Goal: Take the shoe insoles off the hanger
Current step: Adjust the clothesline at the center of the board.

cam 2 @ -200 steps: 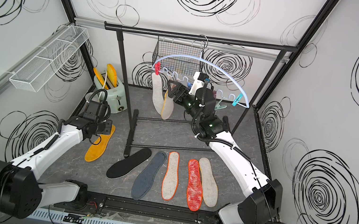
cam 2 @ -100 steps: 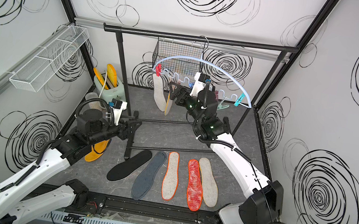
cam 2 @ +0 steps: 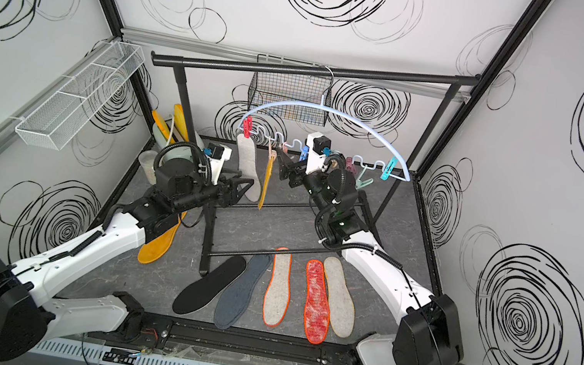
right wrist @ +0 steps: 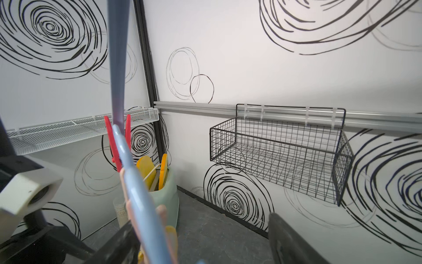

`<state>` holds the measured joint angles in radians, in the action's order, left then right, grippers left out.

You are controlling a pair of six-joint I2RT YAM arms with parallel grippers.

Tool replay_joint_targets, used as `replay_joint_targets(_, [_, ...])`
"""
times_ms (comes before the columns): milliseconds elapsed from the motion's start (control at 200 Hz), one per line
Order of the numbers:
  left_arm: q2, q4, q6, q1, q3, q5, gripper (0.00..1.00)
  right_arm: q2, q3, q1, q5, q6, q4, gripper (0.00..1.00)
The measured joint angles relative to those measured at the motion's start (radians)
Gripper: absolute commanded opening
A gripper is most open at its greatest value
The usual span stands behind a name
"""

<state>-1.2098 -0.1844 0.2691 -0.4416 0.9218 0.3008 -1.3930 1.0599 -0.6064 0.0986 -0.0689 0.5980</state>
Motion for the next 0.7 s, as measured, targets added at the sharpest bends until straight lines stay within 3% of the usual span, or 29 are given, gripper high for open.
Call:
replay_joint_targets(370, [-0.067, -0.056, -0.018, -0.024, 0.032, 0.012, 0.6, -0.002, -0.06, 0.01, 0.087, 0.138, 0.124, 0.9])
replay_joint_targets(695, [-0.094, -0.045, -0.024, 0.005, 0.109, 0.013, 0.59, -0.047, -0.11, 0.097, 0.401, 0.174, -0.045, 0.89])
